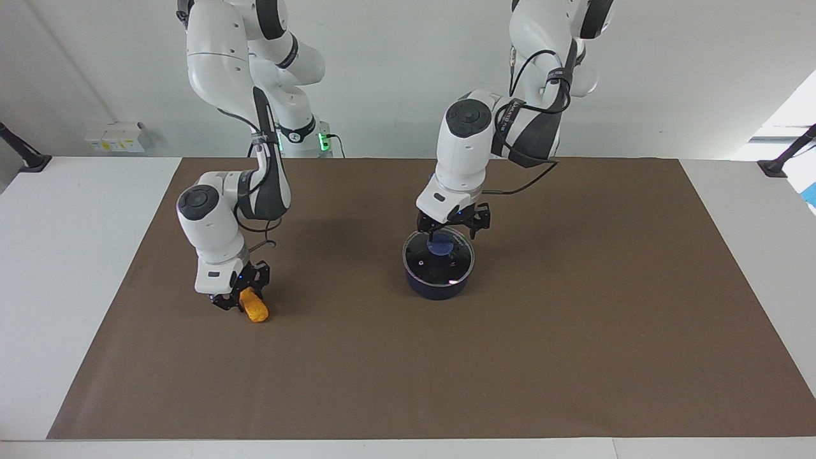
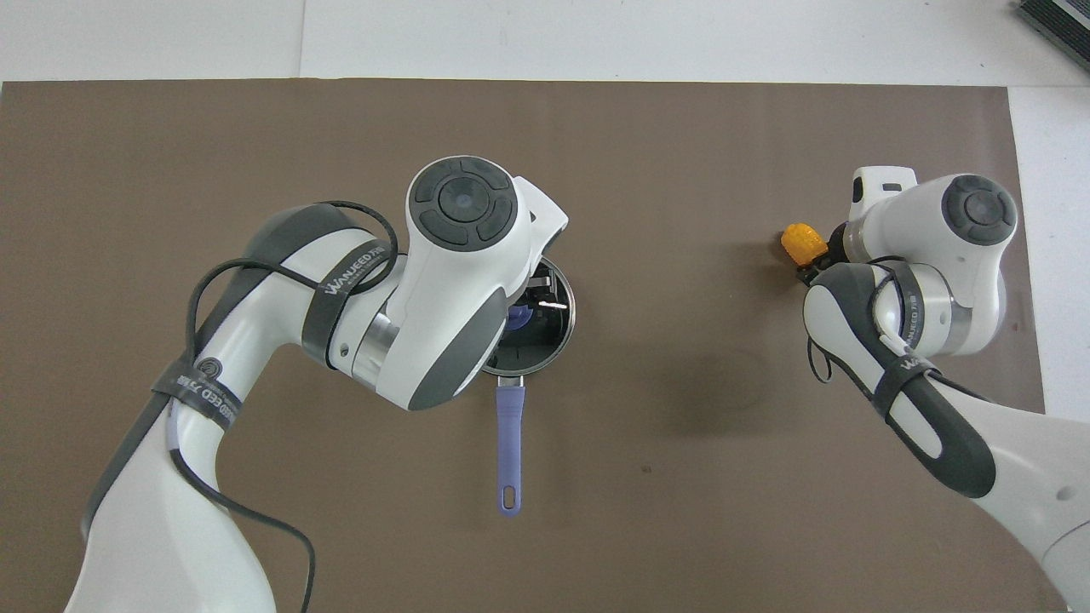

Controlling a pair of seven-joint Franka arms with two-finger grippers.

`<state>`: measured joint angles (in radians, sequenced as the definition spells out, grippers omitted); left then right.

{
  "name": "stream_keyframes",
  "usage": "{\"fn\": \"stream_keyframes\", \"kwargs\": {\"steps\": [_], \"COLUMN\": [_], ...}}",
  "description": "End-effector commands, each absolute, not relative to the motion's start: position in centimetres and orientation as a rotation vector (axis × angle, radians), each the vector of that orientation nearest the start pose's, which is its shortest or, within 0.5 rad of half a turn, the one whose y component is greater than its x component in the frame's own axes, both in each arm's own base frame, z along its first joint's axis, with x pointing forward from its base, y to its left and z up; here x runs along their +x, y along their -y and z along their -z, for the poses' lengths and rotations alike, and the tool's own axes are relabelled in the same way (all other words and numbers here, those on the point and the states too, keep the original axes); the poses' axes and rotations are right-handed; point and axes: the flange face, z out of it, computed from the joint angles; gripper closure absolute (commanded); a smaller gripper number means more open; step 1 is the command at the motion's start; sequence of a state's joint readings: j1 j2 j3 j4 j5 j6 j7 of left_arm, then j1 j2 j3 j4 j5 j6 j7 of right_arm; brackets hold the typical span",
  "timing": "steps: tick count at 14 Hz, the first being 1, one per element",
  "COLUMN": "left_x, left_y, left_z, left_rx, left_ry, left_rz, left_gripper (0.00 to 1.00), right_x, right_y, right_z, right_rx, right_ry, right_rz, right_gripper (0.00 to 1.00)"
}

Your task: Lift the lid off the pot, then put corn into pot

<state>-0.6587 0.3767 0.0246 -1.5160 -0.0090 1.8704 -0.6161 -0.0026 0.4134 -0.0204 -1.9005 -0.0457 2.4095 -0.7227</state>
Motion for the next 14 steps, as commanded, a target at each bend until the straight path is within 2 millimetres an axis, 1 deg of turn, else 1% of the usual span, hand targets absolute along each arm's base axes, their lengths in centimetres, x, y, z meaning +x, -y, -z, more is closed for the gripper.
{"fn": "stream_keyframes", "kwargs": {"steps": [1, 4, 6, 7, 8, 9, 10, 14], "left_x": [53.8, 53.7, 53.6, 53.4, 52.9, 53.0, 53.3, 53.3], "left_y": [40.3, 40.4, 40.3, 40.4, 40.9, 41.2, 41.4, 41.4], "left_z": [-44.0, -43.8, -43.1, -42.9, -42.6, -41.7, -40.2, -40.1], "left_rx": [-3.12, -3.125, -3.124, -3.122, -3.119, -3.111, -3.1, -3.093], "left_ry": [0.047, 0.058, 0.079, 0.076, 0.062, 0.062, 0.084, 0.088], "left_rz": [0.011, 0.016, 0.006, 0.002, -0.003, -0.008, -0.015, -0.025], "left_gripper": [0.0, 0.0, 0.0, 0.0, 0.0, 0.0, 0.0, 0.0], "right_x": [63.7, 63.7, 63.7, 63.6, 63.6, 63.6, 63.6, 63.6], "right_y": [1.1, 1.1, 1.2, 1.1, 1.1, 1.1, 1.0, 1.0], "right_z": [-29.3, -29.2, -29.2, -29.1, -29.2, -29.2, -29.2, -29.2], "right_rx": [-3.002, -3.003, -3.007, -3.006, -3.007, -3.007, -3.008, -3.008], "right_ry": [1.102, 1.1, 1.086, 1.085, 1.085, 1.085, 1.08, 1.08], "right_rz": [0.127, 0.125, 0.125, 0.123, 0.126, 0.126, 0.126, 0.126], "right_gripper": [1.0, 1.0, 1.0, 1.0, 1.0, 1.0, 1.0, 1.0]}}
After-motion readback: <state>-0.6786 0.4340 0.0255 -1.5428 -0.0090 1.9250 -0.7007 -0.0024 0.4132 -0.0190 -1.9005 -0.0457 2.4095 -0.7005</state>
